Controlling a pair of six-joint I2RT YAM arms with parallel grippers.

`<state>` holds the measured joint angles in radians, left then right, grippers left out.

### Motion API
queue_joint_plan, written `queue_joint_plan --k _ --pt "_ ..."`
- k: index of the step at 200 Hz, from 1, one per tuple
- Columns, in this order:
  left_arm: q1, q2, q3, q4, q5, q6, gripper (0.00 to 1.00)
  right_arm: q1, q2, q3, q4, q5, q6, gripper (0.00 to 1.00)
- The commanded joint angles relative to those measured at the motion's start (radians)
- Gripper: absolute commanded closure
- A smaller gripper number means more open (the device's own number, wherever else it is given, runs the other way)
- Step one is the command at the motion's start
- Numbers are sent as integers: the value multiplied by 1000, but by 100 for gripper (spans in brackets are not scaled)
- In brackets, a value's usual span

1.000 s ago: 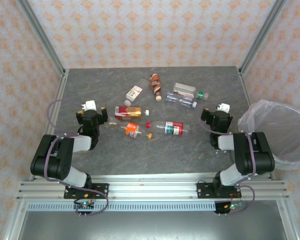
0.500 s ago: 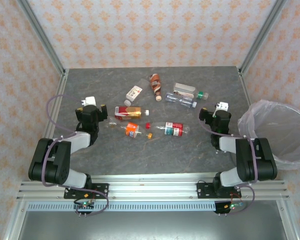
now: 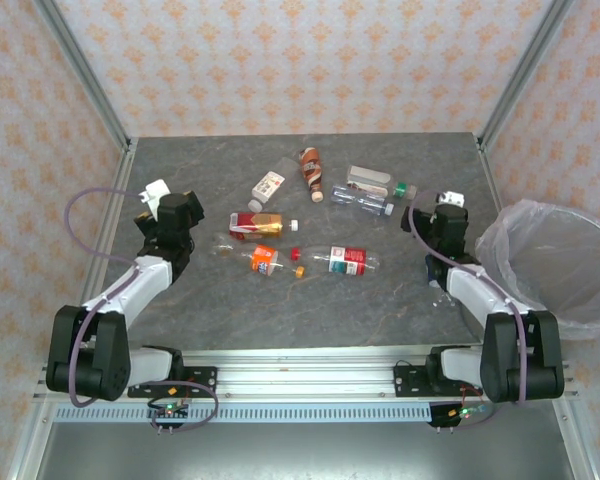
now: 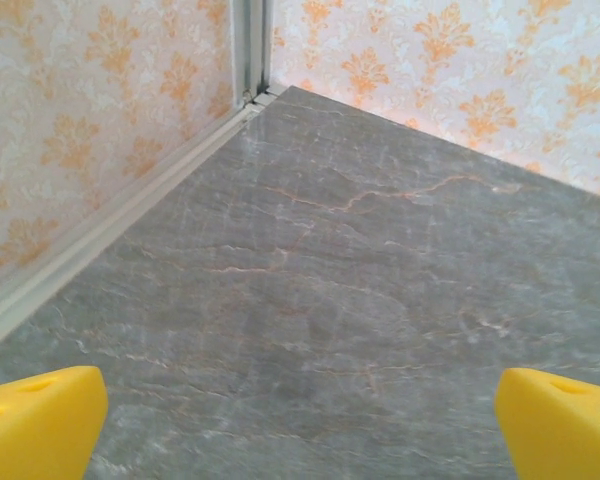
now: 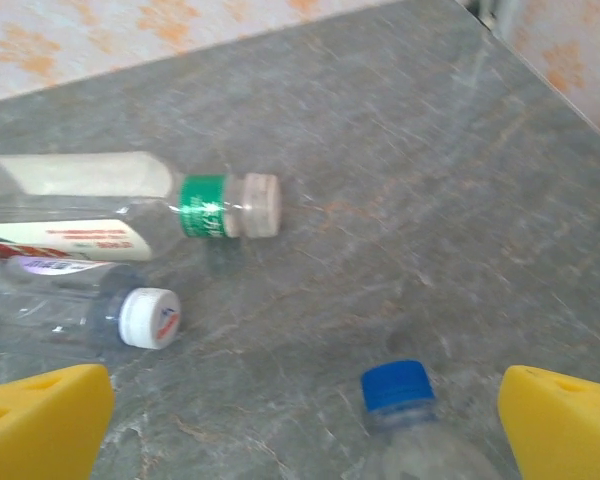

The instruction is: Put the plastic bottles in the bin

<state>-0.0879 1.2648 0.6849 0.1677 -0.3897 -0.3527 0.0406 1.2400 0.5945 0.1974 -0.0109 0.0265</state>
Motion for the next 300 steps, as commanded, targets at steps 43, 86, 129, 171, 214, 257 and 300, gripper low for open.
queue_joint_plan --k 43,86,129,171,214,257,300 --pt "-16 -195 16 -313 286 -311 0 3 84 212 -467 120 72 1" --pt "-22 -375 -5 -461 405 -345 0 3 167 300 -586 50 58 1" --pt "-21 -497 -21 -582 473 -324 0 9 269 356 -662 35 54 1" --pt "-21 -538 -77 -601 475 -367 0 9 337 379 -698 78 50 1" --pt "-21 -554 -109 -607 459 -410 0 9 430 414 -767 151 28 1" --pt "-22 -593 -131 -606 420 -428 0 8 507 452 -797 63 25 5" --pt "-21 -525 -111 -560 436 -426 0 27 509 426 -726 -73 36 29"
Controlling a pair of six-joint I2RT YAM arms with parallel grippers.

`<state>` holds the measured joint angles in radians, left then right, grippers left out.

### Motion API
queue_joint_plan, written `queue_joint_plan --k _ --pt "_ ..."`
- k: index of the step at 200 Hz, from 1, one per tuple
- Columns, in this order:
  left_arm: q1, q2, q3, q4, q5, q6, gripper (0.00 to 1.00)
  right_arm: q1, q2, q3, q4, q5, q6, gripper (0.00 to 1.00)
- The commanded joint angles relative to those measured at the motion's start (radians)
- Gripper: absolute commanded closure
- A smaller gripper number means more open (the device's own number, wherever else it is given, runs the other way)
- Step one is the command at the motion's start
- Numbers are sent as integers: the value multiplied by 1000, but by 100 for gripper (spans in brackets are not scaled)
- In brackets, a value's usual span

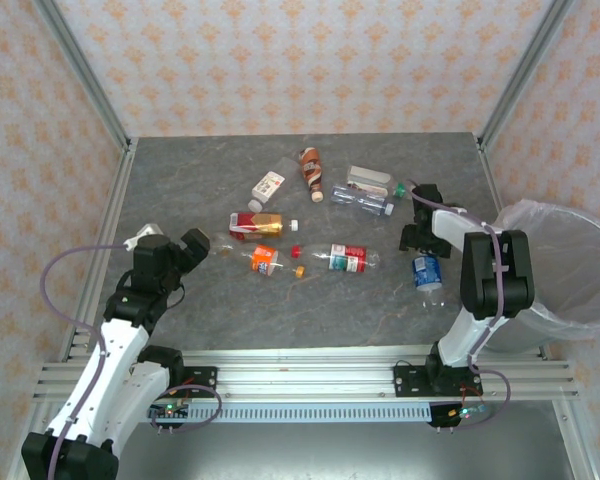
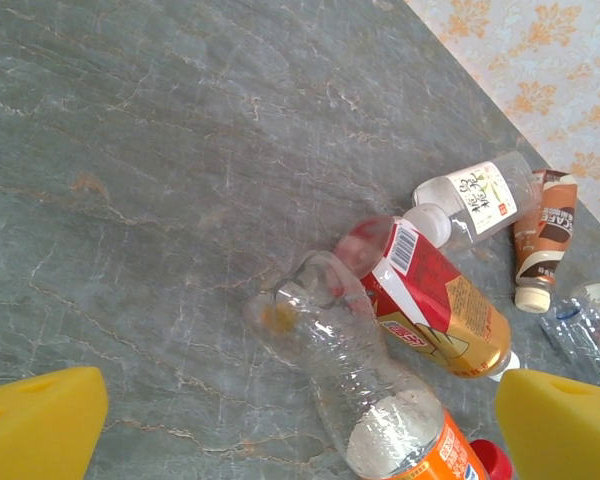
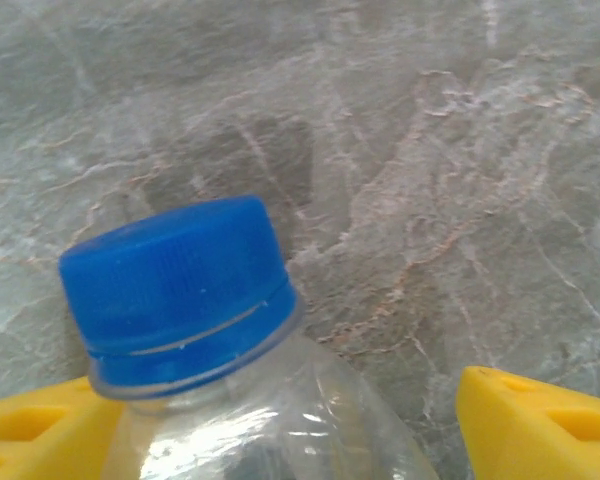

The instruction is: Put the plastic bottles in the bin

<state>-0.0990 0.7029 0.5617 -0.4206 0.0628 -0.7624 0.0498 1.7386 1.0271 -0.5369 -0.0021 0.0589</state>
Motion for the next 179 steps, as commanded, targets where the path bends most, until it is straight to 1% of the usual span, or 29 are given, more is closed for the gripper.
queue_joint_plan --k 1,18,33,53,58,70,75,109,152,179 --pt "-10 39 13 30 -16 -17 0 19 12 -7 9 -83 3 29" --pt "-10 59 9 52 -13 -37 0 21 17 3 12 -81 5 40" --pt "-11 58 -8 81 -13 -58 0 22 16 16 15 -79 6 46" --pt "-11 54 -22 95 -21 -76 0 25 5 26 27 -82 22 52" --pt "-11 55 -23 97 -23 -78 0 25 -1 27 33 -85 27 55" --pt "-10 62 -24 98 -23 -80 0 30 -18 28 41 -91 37 57" --pt "-11 65 -23 102 -21 -80 0 33 -26 28 48 -98 40 59" --pt "-13 115 5 120 6 -81 0 52 -110 31 66 -94 53 59" --pt "-23 141 21 153 14 -92 0 65 -276 28 102 -78 88 60" --pt "-31 160 27 182 47 -76 0 67 -389 24 153 -124 104 60"
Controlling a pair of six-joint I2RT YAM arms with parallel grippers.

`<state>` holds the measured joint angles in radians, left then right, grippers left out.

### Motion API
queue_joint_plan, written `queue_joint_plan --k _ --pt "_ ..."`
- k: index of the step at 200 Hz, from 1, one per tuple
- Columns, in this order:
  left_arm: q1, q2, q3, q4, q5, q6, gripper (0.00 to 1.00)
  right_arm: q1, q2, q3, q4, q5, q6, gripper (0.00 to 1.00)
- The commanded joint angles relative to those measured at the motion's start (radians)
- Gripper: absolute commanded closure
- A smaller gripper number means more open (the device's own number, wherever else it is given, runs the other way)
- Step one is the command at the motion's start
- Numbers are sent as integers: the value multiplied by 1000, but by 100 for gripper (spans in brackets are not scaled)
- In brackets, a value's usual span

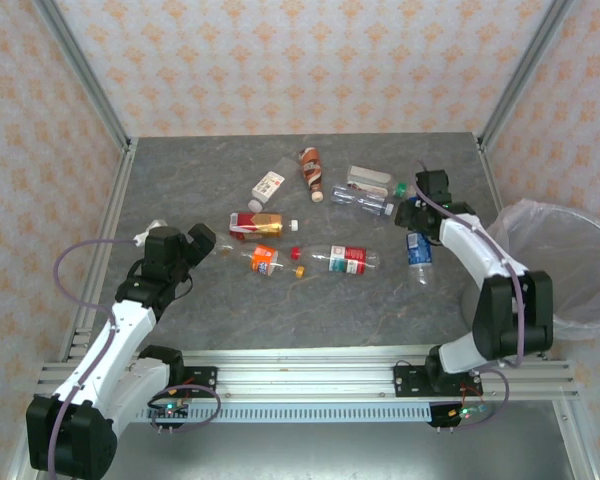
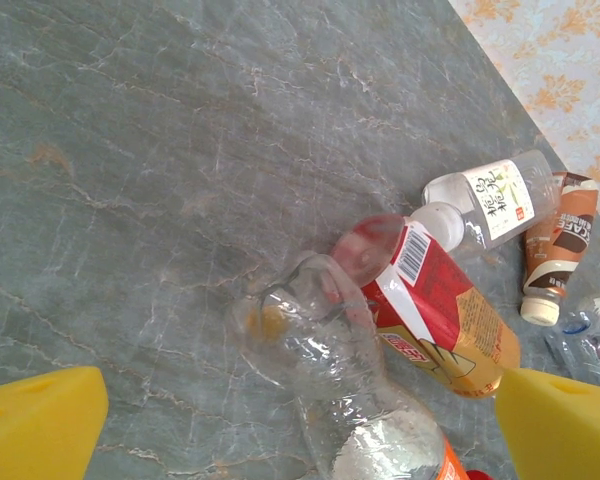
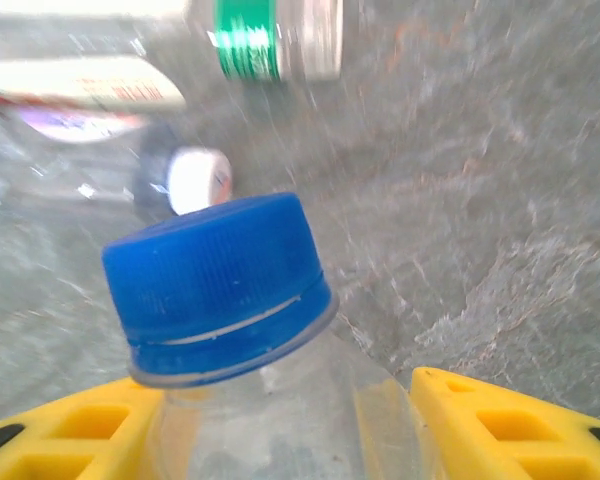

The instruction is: Put the plastic bottles in the bin

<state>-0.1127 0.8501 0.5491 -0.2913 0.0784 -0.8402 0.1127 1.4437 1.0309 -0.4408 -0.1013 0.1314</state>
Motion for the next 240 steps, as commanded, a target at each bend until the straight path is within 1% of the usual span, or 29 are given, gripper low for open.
queue_joint_plan --k 1,46,69,80,100,110,143,178,193,207,224,240 --pt "-17 12 40 54 31 3 0 4 -98 21 59 -27 32 60" --pt "-97 18 52 138 14 41 0 5 -215 104 62 -49 48 60" --pt "-116 44 63 165 13 38 0 5 -255 159 68 -55 64 59" --pt "-123 60 67 176 11 37 0 5 -301 184 77 -58 66 59" --pt "-133 90 73 190 11 31 0 6 -342 205 109 -21 75 59" --pt "-136 103 75 195 13 27 0 5 -368 205 133 16 69 59" --pt "-145 131 87 201 7 27 0 4 -449 233 187 229 -37 58" --pt "-147 161 99 212 3 28 0 3 -471 328 185 299 -153 58" --pt "-148 173 100 219 7 23 0 5 -481 353 212 333 -188 58" --pt "-150 186 105 225 19 24 0 3 -489 368 248 407 -233 58" --pt "-157 204 124 225 47 41 0 4 -491 375 289 544 -329 58" --pt "-176 211 150 220 54 83 0 -6 -497 345 356 670 -417 57"
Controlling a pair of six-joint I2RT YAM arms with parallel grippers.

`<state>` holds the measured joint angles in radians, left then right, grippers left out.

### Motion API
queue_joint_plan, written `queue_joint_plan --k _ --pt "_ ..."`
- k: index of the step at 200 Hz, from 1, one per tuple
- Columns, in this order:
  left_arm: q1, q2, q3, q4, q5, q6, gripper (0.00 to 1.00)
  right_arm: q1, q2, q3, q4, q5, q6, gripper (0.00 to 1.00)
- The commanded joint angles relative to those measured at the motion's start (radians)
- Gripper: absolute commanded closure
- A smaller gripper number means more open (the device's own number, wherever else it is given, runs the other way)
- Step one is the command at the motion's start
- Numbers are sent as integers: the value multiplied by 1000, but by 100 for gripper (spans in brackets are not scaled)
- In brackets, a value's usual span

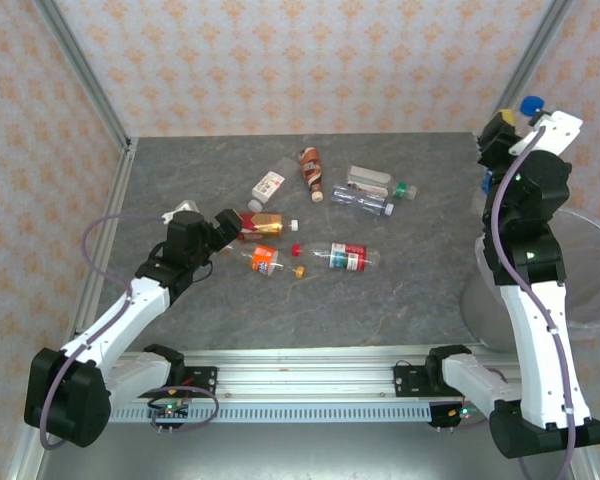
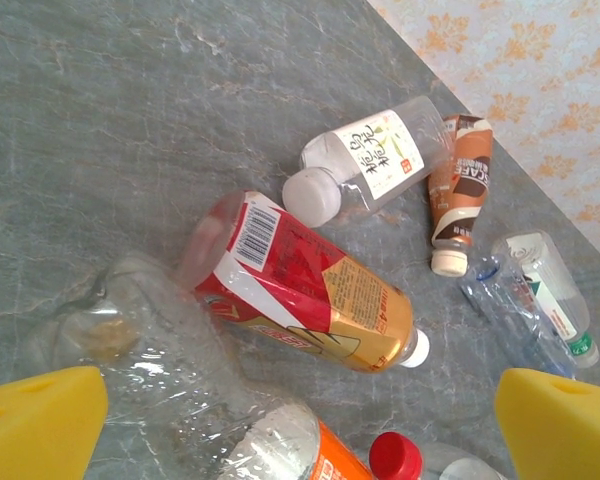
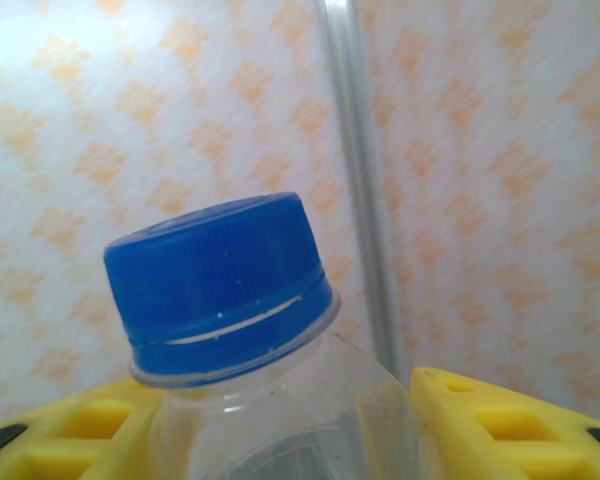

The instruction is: Put the plastic bottles in the bin

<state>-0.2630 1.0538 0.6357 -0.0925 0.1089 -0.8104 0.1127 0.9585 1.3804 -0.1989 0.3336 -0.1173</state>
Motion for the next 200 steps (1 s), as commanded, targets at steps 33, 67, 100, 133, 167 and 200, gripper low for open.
queue_joint_plan --k 33,67,100,133,167,200 --pt "-49 44 133 -10 29 126 0 -66 -36 -61 88 320 -168 57" --pt "-51 96 167 5 54 133 0 -144 -54 -128 7 358 -67 56" --pt "-53 110 185 2 62 135 0 -196 -63 -238 25 403 -35 55" --pt "-53 108 187 -17 55 140 0 -263 -60 -320 37 401 -2 53" --pt "-54 109 177 -17 57 121 0 -319 -57 -398 1 325 102 51" --pt "-54 106 172 -16 55 109 0 -324 -41 -462 12 298 156 49"
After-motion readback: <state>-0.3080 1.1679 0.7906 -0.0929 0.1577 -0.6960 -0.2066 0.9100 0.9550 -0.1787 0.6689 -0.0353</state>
